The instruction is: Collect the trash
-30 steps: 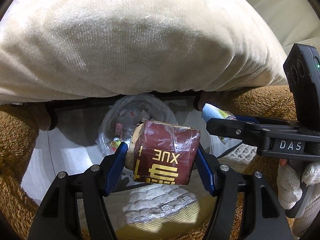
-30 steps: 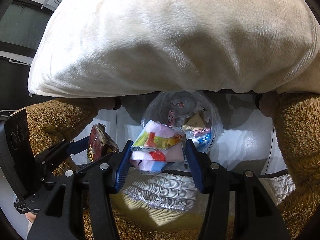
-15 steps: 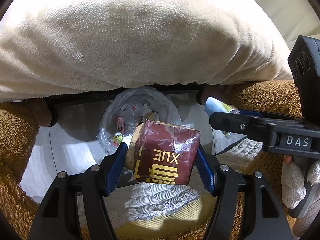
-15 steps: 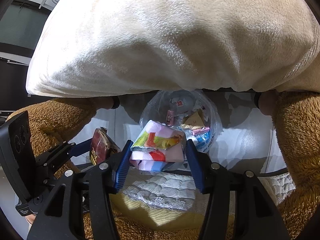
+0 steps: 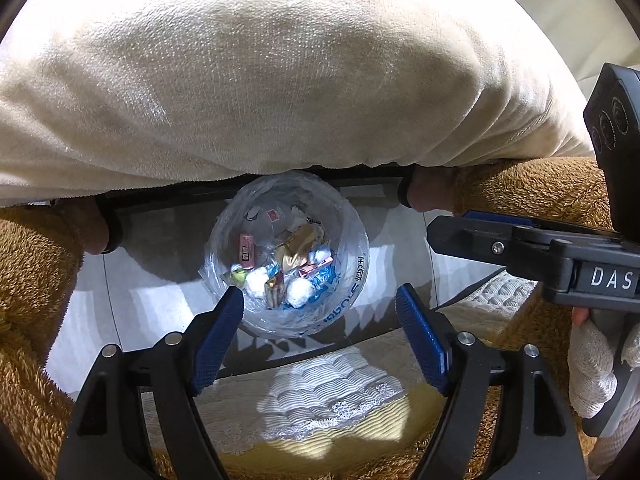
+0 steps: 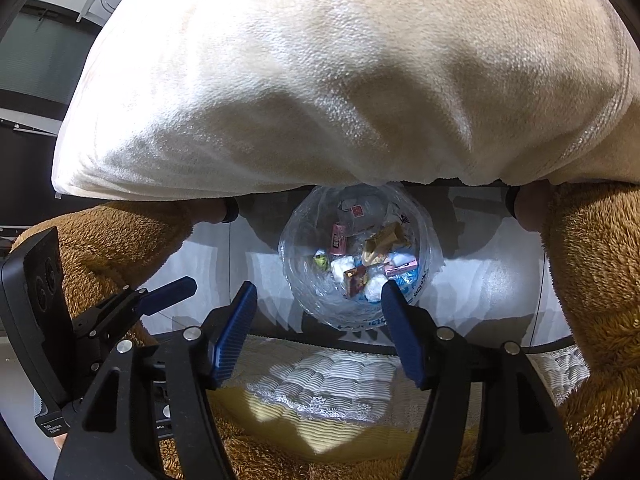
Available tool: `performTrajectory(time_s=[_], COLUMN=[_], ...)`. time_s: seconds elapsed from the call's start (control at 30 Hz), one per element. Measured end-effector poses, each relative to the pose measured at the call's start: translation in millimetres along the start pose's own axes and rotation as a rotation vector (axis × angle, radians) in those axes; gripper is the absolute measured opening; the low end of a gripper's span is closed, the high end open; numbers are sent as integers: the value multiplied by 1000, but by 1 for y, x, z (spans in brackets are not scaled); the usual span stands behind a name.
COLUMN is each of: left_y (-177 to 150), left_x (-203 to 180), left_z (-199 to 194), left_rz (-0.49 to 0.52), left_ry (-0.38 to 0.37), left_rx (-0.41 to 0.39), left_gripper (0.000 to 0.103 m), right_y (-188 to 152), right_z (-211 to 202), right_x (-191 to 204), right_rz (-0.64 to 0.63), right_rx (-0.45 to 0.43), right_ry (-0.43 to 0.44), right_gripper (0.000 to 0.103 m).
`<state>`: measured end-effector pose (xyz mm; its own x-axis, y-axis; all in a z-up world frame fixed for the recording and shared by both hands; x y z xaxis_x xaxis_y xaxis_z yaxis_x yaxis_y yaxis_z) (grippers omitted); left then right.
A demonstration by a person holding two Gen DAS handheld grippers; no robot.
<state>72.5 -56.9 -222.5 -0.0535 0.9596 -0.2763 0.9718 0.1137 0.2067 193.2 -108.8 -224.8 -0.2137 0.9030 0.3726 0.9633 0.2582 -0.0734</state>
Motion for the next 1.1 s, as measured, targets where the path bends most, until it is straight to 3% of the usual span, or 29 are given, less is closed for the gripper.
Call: performTrajectory(time_s=[0.27, 0.5, 1.1], left_y=[2, 4, 30], left_x=[0, -2, -6], left_z=[-6, -24, -115], left_rz=[3, 28, 109], left_ry=[2, 39, 98], left_rx=[-20, -90, -388], left_gripper=[77, 77, 77], right_y=[-1, -5, -8], right_z=[-3, -17, -108], right_x=[1, 8, 38], right_rz=[-1, -34, -214], right_rx=[-6, -58, -393], right_ry=[10, 41, 144], right_gripper=[64, 64, 64])
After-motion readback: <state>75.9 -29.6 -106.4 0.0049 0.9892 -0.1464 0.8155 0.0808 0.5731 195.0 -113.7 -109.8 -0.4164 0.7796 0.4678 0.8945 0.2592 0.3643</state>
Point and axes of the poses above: each gripper's, at about its wrist camera, not at the fingertips, and z roughly the way its jaws point, x to its left, y to its top, the point moved 5 cm from there along z, roughly the way its jaws point, and after that the axes turned 14 degrees about z, right-handed, at the moved point
